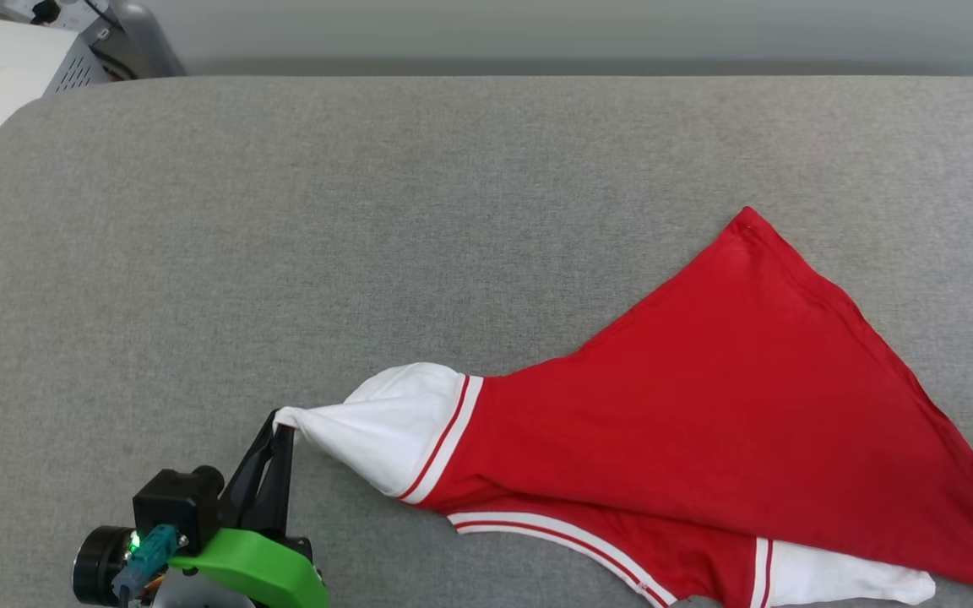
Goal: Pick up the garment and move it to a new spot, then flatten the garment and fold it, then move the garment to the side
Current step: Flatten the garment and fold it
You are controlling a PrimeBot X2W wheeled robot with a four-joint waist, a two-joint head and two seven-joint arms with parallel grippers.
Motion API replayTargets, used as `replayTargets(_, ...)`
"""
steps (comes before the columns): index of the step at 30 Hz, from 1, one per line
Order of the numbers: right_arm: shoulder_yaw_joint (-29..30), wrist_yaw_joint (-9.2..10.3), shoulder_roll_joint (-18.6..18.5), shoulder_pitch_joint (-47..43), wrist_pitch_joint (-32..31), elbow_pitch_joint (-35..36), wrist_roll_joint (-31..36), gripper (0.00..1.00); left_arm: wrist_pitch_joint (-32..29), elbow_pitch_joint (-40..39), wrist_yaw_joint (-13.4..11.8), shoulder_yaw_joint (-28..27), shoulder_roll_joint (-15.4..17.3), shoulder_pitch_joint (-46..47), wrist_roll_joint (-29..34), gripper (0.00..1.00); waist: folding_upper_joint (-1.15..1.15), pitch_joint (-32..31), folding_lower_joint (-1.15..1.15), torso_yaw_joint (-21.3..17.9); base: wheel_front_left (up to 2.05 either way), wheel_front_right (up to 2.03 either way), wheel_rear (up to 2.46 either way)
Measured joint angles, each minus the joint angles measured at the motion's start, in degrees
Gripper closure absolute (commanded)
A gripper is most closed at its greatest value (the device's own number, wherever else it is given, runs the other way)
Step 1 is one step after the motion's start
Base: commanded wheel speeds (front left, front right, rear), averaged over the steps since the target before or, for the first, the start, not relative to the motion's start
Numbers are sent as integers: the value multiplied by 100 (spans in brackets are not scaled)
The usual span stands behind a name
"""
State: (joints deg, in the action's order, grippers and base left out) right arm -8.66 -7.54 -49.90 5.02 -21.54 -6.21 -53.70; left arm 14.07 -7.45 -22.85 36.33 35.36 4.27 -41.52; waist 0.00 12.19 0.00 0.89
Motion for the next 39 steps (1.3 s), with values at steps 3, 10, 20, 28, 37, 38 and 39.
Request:
replayTargets(3,125,0,-93,457,-315,458,164,0,0,-38,3,22,-23,31,35,100,0,80,0,60,0,0,0)
replayTargets(10,-508,0,23,1980,-1580,1032,650,0,-3,-93,64,122,-166,397,137,100,0,364,0,270,0,0,0)
replayTargets(20,-1939,0,742,4138,-2963,-419,1077,0,-16,-23,244,254,-445,966,383,100,0,901,0,620,0,0,0)
replayTargets(28,-2451,1,1228,4693,-2693,-1994,1081,0,3,116,378,297,-639,1260,469,100,0,1375,0,888,0,0,0)
replayTargets(37,-3004,1,920,4682,-2019,-2157,727,100,24,469,534,244,-697,1283,467,100,0,1447,0,977,0,0,0)
replayTargets(38,-3066,1,918,4679,-1822,-2134,693,100,31,503,549,235,-693,1282,467,100,0,1408,0,969,0,0,0)
replayTargets(39,-3104,1,936,4673,-1618,-2117,642,100,37,525,555,224,-691,1280,467,100,0,1372,1,960,0,0,0)
